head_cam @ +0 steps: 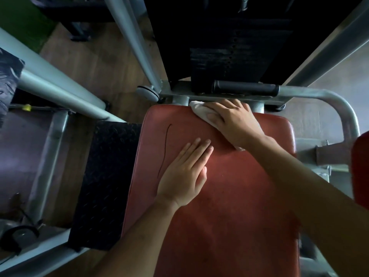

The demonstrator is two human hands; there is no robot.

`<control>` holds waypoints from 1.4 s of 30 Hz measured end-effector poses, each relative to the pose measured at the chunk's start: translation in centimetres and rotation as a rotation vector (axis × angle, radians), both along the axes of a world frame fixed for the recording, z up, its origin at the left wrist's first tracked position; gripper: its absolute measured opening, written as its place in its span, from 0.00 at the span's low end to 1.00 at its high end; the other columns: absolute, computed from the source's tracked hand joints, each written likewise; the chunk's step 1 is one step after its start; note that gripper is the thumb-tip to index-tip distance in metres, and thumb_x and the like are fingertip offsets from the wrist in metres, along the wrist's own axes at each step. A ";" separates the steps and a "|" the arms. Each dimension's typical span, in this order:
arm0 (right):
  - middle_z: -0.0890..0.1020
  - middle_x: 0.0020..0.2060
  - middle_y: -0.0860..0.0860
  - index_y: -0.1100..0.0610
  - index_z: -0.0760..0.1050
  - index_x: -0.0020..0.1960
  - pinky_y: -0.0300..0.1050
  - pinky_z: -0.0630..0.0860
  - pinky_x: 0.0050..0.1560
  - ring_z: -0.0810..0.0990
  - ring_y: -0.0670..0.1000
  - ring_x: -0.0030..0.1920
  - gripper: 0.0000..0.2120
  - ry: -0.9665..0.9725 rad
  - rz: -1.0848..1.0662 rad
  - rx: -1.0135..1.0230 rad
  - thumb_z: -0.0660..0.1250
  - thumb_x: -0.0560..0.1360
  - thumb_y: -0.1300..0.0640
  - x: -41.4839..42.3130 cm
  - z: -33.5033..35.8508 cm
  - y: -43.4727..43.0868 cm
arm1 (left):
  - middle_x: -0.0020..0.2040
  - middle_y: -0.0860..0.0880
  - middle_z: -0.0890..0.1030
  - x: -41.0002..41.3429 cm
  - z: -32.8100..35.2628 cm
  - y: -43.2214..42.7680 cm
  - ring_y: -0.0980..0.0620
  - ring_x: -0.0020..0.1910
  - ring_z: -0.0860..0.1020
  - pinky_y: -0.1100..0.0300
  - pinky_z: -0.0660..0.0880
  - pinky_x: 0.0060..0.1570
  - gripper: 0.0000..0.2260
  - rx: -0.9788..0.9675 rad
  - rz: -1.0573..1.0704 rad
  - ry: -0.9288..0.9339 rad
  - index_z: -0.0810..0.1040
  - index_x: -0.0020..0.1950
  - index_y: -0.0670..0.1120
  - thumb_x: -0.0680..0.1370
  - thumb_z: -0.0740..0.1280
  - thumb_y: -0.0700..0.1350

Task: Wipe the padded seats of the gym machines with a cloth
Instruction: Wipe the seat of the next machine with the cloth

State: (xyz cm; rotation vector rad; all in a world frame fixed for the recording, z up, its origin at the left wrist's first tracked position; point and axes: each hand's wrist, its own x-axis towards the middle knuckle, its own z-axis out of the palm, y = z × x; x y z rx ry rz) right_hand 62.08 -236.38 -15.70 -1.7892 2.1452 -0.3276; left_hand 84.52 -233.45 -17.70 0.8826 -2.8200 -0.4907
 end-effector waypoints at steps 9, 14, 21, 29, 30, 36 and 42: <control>0.76 0.68 0.45 0.42 0.69 0.73 0.54 0.60 0.67 0.71 0.56 0.67 0.19 0.024 -0.081 0.040 0.52 0.84 0.43 2.6 -0.4 -1.8 | 0.81 0.49 0.62 0.0 0.0 -0.1 0.52 0.81 0.56 0.51 0.58 0.79 0.24 0.021 0.001 0.020 0.63 0.80 0.45 0.83 0.57 0.44; 0.77 0.67 0.45 0.42 0.70 0.72 0.52 0.61 0.68 0.71 0.55 0.66 0.19 0.024 -0.045 -0.020 0.54 0.84 0.43 0.5 0.1 0.5 | 0.80 0.49 0.63 0.1 0.0 -0.2 0.52 0.81 0.57 0.51 0.57 0.79 0.23 0.052 0.000 0.065 0.65 0.79 0.45 0.83 0.58 0.44; 0.78 0.66 0.45 0.44 0.73 0.70 0.55 0.58 0.72 0.70 0.55 0.67 0.17 0.042 -0.205 -0.060 0.54 0.84 0.46 1.1 -0.7 1.2 | 0.80 0.49 0.64 0.1 0.0 -0.2 0.52 0.81 0.57 0.52 0.56 0.79 0.22 0.063 0.001 0.090 0.67 0.78 0.45 0.83 0.58 0.43; 0.55 0.81 0.45 0.38 0.58 0.79 0.62 0.38 0.78 0.45 0.61 0.81 0.25 0.020 -0.203 -0.019 0.43 0.83 0.39 2.3 -0.6 5.4 | 0.71 0.48 0.70 0.6 1.1 0.2 0.52 0.74 0.67 0.57 0.65 0.74 0.14 0.190 0.114 0.230 0.73 0.68 0.43 0.82 0.60 0.43; 0.53 0.82 0.45 0.37 0.56 0.79 0.63 0.40 0.78 0.43 0.63 0.81 0.25 0.017 -0.275 -0.022 0.45 0.83 0.40 3.0 -0.8 6.4 | 0.70 0.48 0.70 0.7 1.3 0.3 0.51 0.72 0.68 0.58 0.66 0.73 0.14 0.195 0.114 0.251 0.73 0.68 0.43 0.82 0.60 0.42; 0.64 0.79 0.49 0.44 0.65 0.78 0.65 0.55 0.78 0.52 0.62 0.81 0.23 -0.134 -0.099 -0.160 0.54 0.83 0.48 5.5 -0.7 9.9 | 0.70 0.48 0.72 0.6 2.8 0.5 0.52 0.72 0.70 0.59 0.66 0.73 0.17 0.225 0.315 0.415 0.73 0.69 0.42 0.80 0.64 0.38; 0.69 0.76 0.52 0.53 0.74 0.72 0.60 0.63 0.76 0.63 0.56 0.78 0.19 -0.352 -0.338 -0.334 0.58 0.83 0.57 -1.4 -1.1 11.5 | 0.79 0.47 0.64 -3.0 3.3 -0.7 0.45 0.78 0.61 0.43 0.60 0.76 0.26 -0.066 0.056 0.148 0.67 0.77 0.49 0.81 0.64 0.54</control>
